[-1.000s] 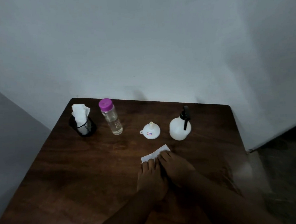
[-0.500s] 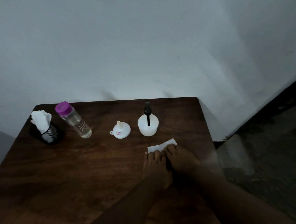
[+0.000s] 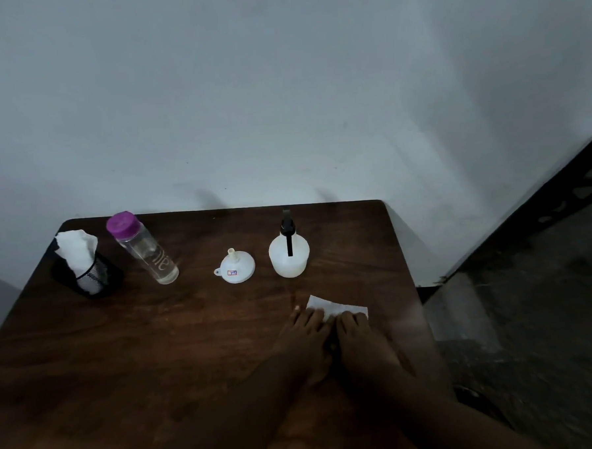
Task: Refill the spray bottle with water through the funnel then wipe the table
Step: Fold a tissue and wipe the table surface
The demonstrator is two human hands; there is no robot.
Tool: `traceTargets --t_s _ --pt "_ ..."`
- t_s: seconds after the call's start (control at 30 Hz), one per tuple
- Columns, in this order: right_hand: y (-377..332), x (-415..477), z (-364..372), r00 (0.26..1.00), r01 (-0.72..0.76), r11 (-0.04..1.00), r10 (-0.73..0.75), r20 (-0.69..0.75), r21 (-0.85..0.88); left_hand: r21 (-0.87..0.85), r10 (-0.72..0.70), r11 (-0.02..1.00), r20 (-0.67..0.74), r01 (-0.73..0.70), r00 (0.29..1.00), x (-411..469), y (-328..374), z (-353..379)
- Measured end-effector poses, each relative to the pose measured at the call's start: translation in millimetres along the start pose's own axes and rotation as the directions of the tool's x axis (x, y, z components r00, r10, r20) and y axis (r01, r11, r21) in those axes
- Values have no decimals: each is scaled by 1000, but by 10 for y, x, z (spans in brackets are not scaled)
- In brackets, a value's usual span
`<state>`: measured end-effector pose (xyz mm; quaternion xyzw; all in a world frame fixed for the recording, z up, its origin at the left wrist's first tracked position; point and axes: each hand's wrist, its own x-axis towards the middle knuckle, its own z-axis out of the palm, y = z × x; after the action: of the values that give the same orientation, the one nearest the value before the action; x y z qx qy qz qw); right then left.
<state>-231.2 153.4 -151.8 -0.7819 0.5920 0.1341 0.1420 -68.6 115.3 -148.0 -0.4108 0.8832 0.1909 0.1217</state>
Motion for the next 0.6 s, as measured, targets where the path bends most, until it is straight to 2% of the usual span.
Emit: traceTargets --t_s 0.17,0.37,0.53,0.6 --pt "-383 -33 -70 999 -49 994 51 -17 101 30 34 999 28 -35 999 -200 -266 43" --pt "-943 71 -211 999 29 999 -28 37 -19 50 30 998 39 -32 999 -542 -689 86" --pt "-1419 286 -231 996 52 996 -47 81 -69 38 4 999 -4 -4 1000 -870 -1078 130" --pt "-1601 340 -320 993 67 997 -63 95 -38 35 2 999 4 -2 1000 -995 -1230 103"
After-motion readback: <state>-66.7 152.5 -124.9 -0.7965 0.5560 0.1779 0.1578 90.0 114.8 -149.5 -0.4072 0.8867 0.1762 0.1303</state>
